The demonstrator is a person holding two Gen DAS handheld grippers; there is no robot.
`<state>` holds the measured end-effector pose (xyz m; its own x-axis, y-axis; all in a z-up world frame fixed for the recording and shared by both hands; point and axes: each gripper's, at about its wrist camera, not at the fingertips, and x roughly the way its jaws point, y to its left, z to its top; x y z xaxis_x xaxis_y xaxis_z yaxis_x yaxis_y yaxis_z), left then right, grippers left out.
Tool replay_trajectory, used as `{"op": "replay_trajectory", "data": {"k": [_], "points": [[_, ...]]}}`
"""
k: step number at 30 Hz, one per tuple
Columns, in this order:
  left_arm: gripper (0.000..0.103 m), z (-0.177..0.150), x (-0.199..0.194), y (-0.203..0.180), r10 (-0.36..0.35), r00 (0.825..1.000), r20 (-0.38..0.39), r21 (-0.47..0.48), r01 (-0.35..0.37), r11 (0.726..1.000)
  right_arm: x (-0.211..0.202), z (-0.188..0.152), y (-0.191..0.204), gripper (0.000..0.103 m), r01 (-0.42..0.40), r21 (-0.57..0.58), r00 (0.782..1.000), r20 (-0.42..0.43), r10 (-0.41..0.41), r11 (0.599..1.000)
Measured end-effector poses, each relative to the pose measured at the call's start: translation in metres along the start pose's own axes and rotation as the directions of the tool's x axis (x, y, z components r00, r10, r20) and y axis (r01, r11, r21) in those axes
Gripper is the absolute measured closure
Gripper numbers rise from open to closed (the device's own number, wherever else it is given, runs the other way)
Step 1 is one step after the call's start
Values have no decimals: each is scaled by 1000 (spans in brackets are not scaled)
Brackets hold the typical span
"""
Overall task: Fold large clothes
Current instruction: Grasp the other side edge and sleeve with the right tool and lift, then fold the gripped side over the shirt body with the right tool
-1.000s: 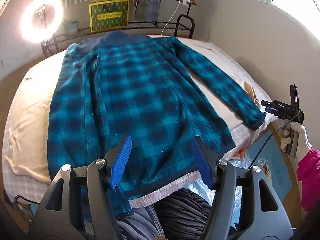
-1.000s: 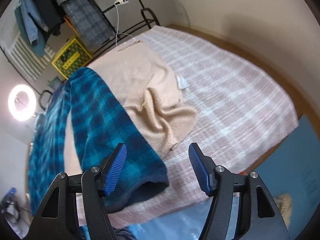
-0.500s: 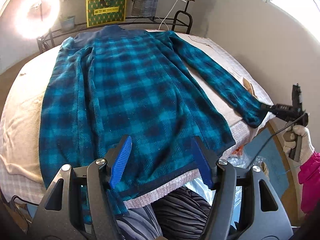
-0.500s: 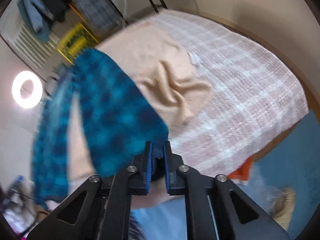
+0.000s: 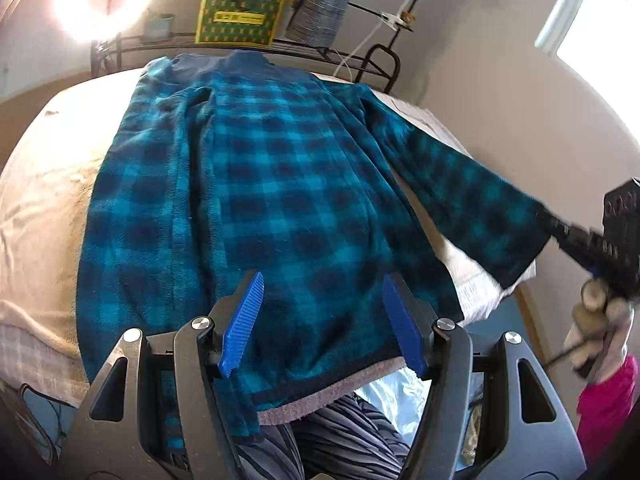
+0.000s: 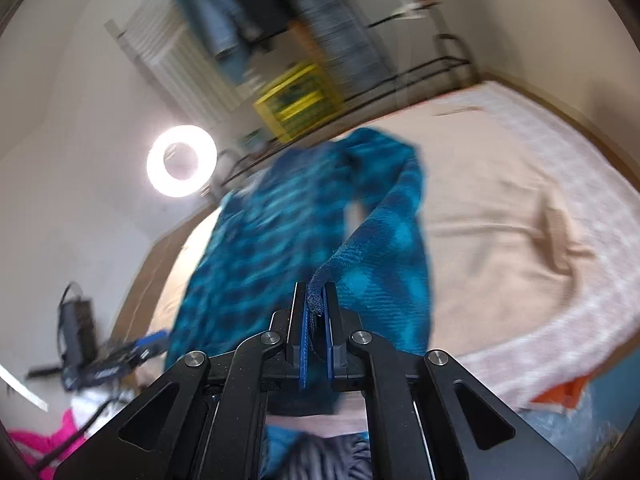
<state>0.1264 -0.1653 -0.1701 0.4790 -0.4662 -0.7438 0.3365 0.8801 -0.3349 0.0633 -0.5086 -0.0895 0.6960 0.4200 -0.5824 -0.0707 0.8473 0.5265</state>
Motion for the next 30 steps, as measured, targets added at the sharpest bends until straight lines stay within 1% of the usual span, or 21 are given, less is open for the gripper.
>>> {"op": "replay_trajectory", "data": {"k": [3, 5, 8, 11, 12, 15, 18, 20, 22, 23, 24, 25, 26, 28, 30], "points": [[39, 2, -1, 12, -14, 1000, 8, -53, 14, 999, 25, -14, 41, 98, -59, -121, 995, -87, 49, 991], [39, 2, 1, 18, -23, 1000, 8, -76, 24, 997, 44, -25, 54, 98, -87, -172, 987, -150, 61, 981], [39, 1, 7, 24, -38, 999, -1, -105, 38, 994, 74, -48, 62, 98, -123, -217, 964, -259, 64, 968], [39, 1, 19, 26, -75, 997, -32, -121, 71, 990, 94, -69, 65, 98, -166, -271, 932, -357, 62, 948], [39, 1, 22, 26, -81, 996, -38, -119, 76, 990, 94, -72, 67, 94, -171, -296, 929, -365, 54, 940], [39, 4, 36, 22, -118, 991, -60, -116, 110, 987, 86, -73, 68, 92, -174, -325, 930, -366, 47, 930], [39, 7, 49, 16, -161, 984, -77, -120, 151, 981, 73, -60, 62, 91, -182, -323, 941, -331, 69, 929], [39, 10, 61, 12, -198, 976, -93, -130, 185, 974, 62, -44, 55, 90, -174, -321, 952, -298, 75, 931], [39, 13, 70, 10, -228, 968, -109, -146, 212, 966, 54, -32, 48, 85, -152, -328, 962, -266, 63, 932], [39, 14, 75, 8, -243, 963, -117, -153, 224, 962, 51, -26, 45, 80, -149, -330, 966, -250, 66, 932], [39, 15, 80, 5, -260, 957, -127, -161, 239, 958, 49, -22, 43, 77, -155, -327, 966, -248, 73, 932], [39, 15, 84, 3, -269, 954, -131, -166, 247, 955, 45, -18, 41, 77, -172, -326, 963, -254, 90, 929], [39, 16, 87, 2, -280, 951, -131, -173, 256, 951, 42, -15, 41, 76, -170, -340, 964, -251, 85, 925], [39, 18, 93, 0, -307, 941, -140, -186, 279, 942, 39, -8, 40, 75, -136, -380, 971, -236, 47, 915], [39, 18, 99, -3, -291, 944, -156, -172, 264, 949, 43, 2, 34, 75, -117, -377, 972, -232, 29, 919]]}}
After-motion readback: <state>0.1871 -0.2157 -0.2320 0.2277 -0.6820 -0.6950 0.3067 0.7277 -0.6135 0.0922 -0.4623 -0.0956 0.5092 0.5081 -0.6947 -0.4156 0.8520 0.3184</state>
